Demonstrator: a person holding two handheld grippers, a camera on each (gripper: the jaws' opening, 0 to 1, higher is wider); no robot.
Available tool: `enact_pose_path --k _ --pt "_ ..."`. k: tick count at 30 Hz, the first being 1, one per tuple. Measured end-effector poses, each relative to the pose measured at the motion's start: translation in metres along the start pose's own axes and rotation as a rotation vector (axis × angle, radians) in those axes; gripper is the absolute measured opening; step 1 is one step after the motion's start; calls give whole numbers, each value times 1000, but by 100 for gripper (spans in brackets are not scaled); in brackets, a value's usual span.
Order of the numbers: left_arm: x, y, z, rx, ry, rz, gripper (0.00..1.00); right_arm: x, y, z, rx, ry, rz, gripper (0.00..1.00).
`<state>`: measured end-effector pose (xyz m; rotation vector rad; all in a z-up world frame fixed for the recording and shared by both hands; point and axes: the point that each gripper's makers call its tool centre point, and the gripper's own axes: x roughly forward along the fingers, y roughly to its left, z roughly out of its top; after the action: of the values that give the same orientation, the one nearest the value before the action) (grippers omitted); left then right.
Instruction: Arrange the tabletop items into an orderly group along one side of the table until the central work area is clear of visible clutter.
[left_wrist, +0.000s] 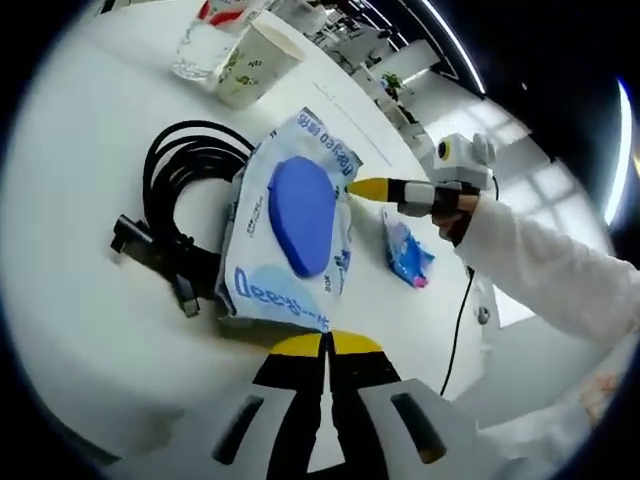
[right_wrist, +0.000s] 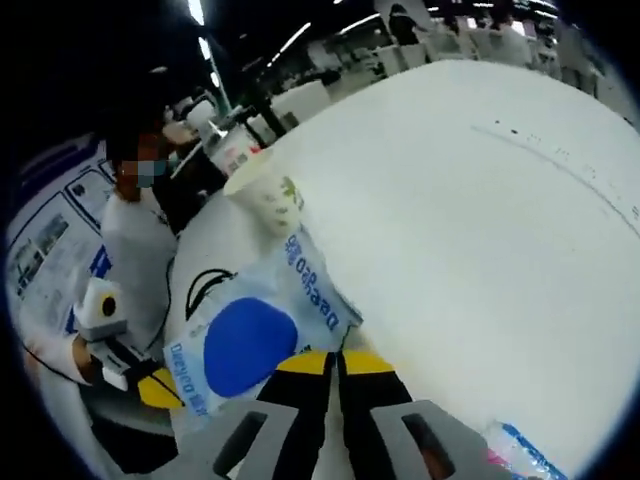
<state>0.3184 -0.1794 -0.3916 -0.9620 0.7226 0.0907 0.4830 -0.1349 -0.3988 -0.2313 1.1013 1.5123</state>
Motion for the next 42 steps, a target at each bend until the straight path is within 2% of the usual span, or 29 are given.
enact_pose_path --k 5,10,12,16,22,24,26,29,31,32,34,36,37,39,41,42 --pt "-7 -4 0 -18 -14 -20 0 -14 3 -3 37 -45 -11 0" --pt "-18 -10 6 -19 -41 -36 0 -38 18 0 131 -165 -7 0" --pt "-22 -12 9 -26 -58 -42 0 -46 17 -1 175 -210 -17 0" --pt "-30 -21 16 -11 -81 -57 0 -63 16 -15 257 -272 -43 0" --pt "-35 -25 27 3 -105 -82 0 -84 30 -45 311 -324 -84 0" --pt "-35 -23 31 -10 -111 -87 0 -94 34 -51 374 -387 -92 0" --pt "-35 -21 32 -15 -112 -87 0 -101 40 -57 410 -418 -92 0" --pt "-32 -18 34 -21 -100 -94 0 -105 50 -78 423 -420 -115 0" --pt "-30 -30 35 -60 -91 -167 0 -105 63 -92 436 -416 -107 0" --pt "-28 -31 35 -50 -87 -164 0 -105 66 -96 447 -428 -115 0" --pt "-20 -30 25 74 -11 -124 0 -102 69 -103 471 -454 -104 0" --pt "-13 -28 19 149 22 -98 0 -97 71 -117 496 -421 -136 0" --pt "-11 -30 20 132 14 -104 0 -94 70 -123 487 -400 -154 0" --pt "-11 -32 23 100 -14 -114 0 -93 67 -129 510 -407 -164 0" --pt "-15 -24 31 146 -65 -62 0 -94 65 -132 529 -421 -165 0" --pt "-16 -22 32 170 -70 -48 0 -94 65 -133 530 -421 -166 0"
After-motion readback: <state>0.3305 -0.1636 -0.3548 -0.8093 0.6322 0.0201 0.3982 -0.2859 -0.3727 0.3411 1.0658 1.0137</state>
